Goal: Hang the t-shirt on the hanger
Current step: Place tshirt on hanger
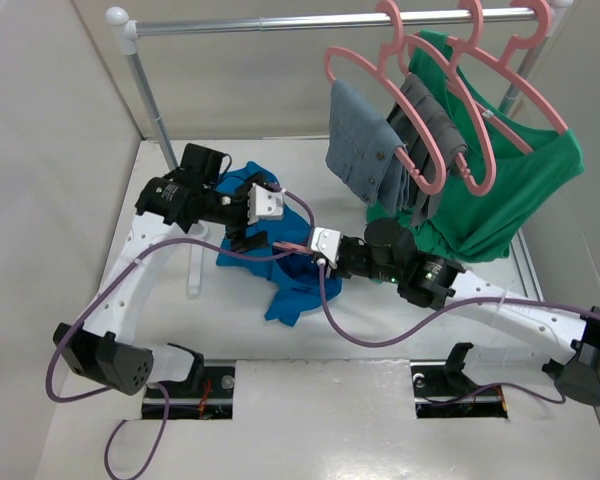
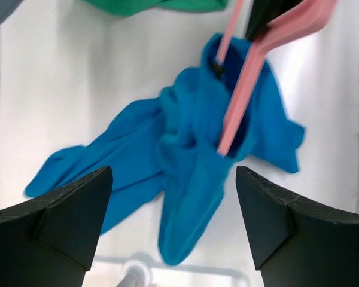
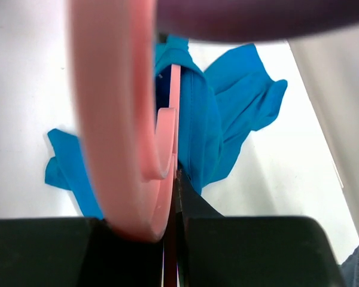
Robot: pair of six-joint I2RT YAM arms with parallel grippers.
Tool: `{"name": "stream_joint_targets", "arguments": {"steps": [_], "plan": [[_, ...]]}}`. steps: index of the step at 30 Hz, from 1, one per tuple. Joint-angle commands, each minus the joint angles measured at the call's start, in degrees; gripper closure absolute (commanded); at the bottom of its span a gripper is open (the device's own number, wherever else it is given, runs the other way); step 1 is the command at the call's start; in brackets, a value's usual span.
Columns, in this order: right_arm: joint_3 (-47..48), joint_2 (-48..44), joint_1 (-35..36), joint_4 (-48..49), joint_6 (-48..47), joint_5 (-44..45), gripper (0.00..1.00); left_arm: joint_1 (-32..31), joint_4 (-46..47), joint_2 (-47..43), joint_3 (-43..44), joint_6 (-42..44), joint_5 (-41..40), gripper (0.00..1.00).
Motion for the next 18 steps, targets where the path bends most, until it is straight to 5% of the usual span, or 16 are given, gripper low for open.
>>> {"name": "stream_joint_targets", "arguments": {"steps": [1, 10, 18], "plan": [[0.04, 0.29, -0.60, 5.60, 0.48, -0.50, 1.00, 4.06, 1.17, -1.59, 0.62, 4.66, 4.05, 0.19], [-1.02, 1.35, -0.60, 6.74, 0.48, -1.02, 1.00, 8.11, -3.84, -0.98, -1.29, 15.81, 6.62, 0.07], [-1.02, 1.35, -0.60, 6.74, -0.04, -1.55, 1.00, 6.36, 6.70, -0.46, -13.24, 15.45, -2.86, 0.07]]}}
